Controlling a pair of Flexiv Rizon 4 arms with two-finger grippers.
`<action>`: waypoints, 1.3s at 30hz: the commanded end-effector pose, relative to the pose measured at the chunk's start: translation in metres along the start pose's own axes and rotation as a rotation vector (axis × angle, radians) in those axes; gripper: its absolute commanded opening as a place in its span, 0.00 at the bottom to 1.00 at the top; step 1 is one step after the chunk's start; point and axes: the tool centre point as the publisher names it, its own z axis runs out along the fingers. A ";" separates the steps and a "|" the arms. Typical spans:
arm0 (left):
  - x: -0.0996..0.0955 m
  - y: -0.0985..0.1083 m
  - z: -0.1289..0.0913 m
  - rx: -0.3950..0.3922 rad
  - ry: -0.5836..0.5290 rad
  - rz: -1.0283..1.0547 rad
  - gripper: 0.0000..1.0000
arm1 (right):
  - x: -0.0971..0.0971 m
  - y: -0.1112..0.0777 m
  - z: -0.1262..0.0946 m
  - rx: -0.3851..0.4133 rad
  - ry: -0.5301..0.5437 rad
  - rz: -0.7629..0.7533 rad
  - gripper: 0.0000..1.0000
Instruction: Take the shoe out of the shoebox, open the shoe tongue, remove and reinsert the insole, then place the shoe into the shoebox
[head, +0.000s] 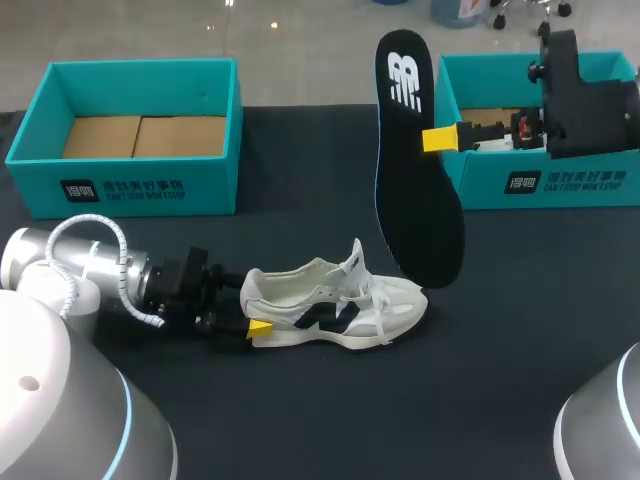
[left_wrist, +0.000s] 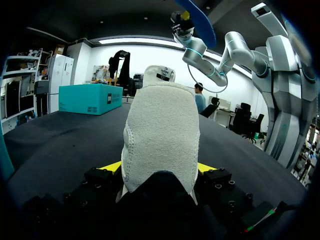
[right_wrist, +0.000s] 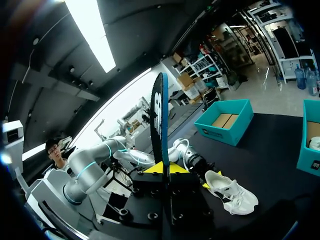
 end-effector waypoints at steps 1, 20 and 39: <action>0.000 0.004 0.001 -0.001 -0.001 -0.001 0.00 | 0.002 -0.003 -0.002 -0.004 -0.005 0.001 0.00; 0.004 0.002 -0.005 -0.123 -0.017 0.004 0.75 | 0.002 -0.003 -0.002 -0.004 -0.005 0.001 0.00; 0.008 -0.004 -0.021 -0.300 -0.075 0.010 1.00 | 0.002 -0.003 -0.002 -0.004 -0.005 0.001 0.00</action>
